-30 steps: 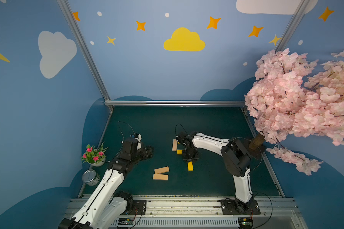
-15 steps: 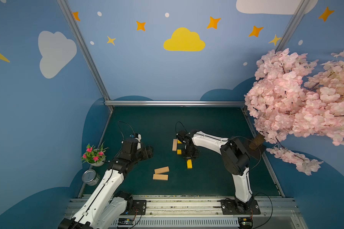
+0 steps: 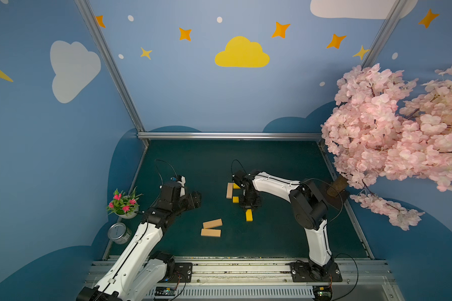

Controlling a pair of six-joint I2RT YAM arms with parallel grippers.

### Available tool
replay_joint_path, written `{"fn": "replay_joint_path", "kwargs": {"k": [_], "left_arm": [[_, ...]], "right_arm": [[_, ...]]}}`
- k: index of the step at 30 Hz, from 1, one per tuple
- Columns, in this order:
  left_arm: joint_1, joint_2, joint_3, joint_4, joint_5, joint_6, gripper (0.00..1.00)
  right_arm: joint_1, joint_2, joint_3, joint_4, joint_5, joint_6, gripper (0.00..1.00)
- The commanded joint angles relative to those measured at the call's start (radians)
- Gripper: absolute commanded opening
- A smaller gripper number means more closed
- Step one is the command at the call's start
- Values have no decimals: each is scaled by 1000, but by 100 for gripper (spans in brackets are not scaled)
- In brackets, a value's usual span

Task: Assemble the number 6 with building blocks
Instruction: Assemble the building block at the center of the board.

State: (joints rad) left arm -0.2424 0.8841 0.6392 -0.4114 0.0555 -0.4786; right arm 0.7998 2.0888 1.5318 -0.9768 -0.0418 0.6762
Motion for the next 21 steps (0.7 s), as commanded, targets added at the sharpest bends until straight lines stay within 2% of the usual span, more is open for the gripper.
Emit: {"fn": "replay_joint_path", "kwargs": {"k": [1,21], "left_arm": [[-1,-9,-4,-19,-5,5,83],[-1,-20,-10,-26,-9,5,83]], "right_arm": [[-8,29,23,14,8,2,0],[-28,56,32,19,-10,-9,0]]}}
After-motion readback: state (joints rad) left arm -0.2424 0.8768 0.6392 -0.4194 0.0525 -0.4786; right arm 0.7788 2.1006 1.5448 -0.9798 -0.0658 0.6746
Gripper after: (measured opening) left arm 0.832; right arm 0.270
